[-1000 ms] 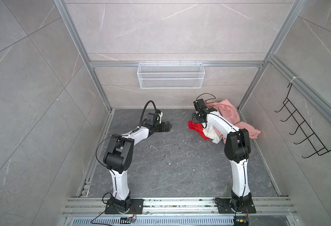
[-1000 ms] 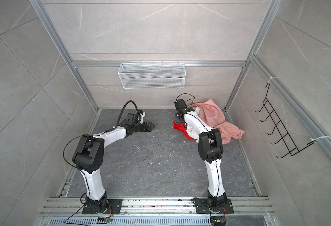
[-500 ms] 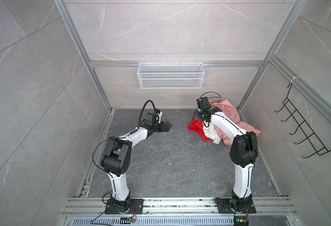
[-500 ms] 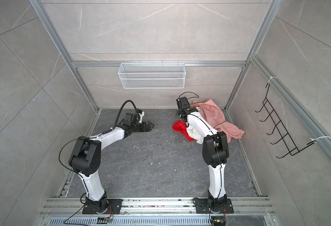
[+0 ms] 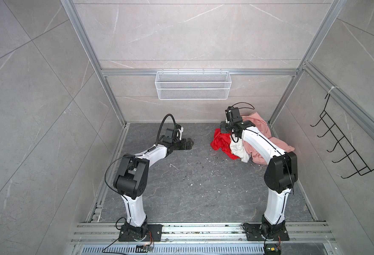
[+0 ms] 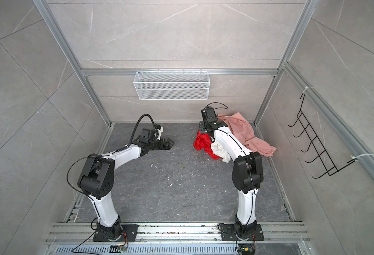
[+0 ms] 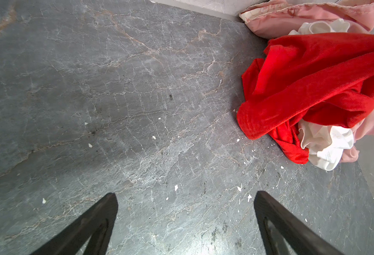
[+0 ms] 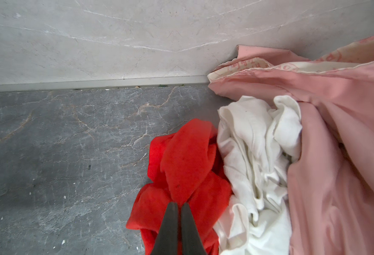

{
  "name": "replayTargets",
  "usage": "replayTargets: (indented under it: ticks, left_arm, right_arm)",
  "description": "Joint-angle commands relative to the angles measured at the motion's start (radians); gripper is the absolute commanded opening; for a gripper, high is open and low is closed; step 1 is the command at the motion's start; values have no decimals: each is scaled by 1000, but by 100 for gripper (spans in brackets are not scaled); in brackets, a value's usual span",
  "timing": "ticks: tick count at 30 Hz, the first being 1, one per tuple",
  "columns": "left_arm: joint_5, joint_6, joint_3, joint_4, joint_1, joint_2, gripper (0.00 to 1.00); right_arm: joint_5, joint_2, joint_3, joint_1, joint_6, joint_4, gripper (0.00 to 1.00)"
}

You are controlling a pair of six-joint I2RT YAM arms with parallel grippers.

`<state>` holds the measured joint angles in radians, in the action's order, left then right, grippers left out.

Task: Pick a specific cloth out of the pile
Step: 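Lift the red cloth with the right gripper up out of the pile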

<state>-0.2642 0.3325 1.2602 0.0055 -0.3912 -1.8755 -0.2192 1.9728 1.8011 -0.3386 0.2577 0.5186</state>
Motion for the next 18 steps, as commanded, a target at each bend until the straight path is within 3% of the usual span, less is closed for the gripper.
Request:
replayTargets:
  ticks: [1,18]
  left_arm:
    - [-3,-9,-16,37,-6,61,100]
    - [-1,-15,-54,70,-21,90,99]
  right_arm:
    - [17,-63,-15,-10,-14,-44,0]
    - [62,-147,-59,-10,-9,-87,0]
